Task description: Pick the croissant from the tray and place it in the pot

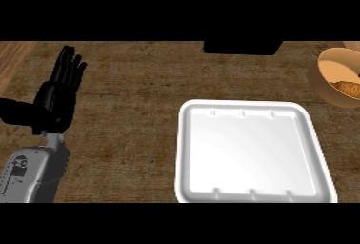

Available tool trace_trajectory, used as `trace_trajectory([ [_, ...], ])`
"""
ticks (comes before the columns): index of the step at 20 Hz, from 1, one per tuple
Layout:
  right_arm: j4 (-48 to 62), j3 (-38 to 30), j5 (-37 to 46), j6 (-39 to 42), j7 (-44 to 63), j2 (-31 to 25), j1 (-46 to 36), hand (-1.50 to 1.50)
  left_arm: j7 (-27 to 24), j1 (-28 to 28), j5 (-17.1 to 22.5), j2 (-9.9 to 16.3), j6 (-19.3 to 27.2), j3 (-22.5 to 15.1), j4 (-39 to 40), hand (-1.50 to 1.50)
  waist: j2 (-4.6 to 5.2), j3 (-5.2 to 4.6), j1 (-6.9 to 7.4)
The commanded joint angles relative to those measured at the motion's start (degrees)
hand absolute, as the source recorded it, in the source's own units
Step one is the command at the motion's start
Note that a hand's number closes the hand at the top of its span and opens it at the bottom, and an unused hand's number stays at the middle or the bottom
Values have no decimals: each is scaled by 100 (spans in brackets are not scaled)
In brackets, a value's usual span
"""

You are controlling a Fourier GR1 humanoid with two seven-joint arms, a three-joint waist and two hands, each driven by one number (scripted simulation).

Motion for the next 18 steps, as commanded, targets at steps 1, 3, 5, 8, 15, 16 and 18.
trace_trajectory([
  [1, 217, -551, -542, 236, 85, -107, -69, -150, 144, 33, -1, -57, 33, -50, -119, 0, -14, 1, -7],
  [3, 309, -863, -849, 498, 8, -360, 64, -150, -20, 152, -145, -125, 159, -93, -188, 0, -7, 6, -27],
  [5, 326, -973, -964, 626, 243, -461, -117, -150, -50, 18, -136, -100, 73, -92, -91, 0, 11, 5, 2],
  [8, 301, -1244, -1246, 639, 10, -508, 132, -150, 93, 68, -154, -55, 93, -73, -183, 0, -11, 4, -37],
  [15, 354, -1687, -1642, 1286, -302, -1298, 626, -150, -134, 108, -79, -88, 16, 39, -34, 0, 60, 24, -34],
  [16, 393, -1755, -1731, 1578, -68, -1490, 586, -150, -4, 28, -5, -1, -27, 128, -35, 0, 14, 13, -74],
  [18, 333, -1722, -1683, 1234, -145, -1319, 619, -150, 233, -75, -52, -64, 79, 22, -203, 0, 36, 22, 34],
])
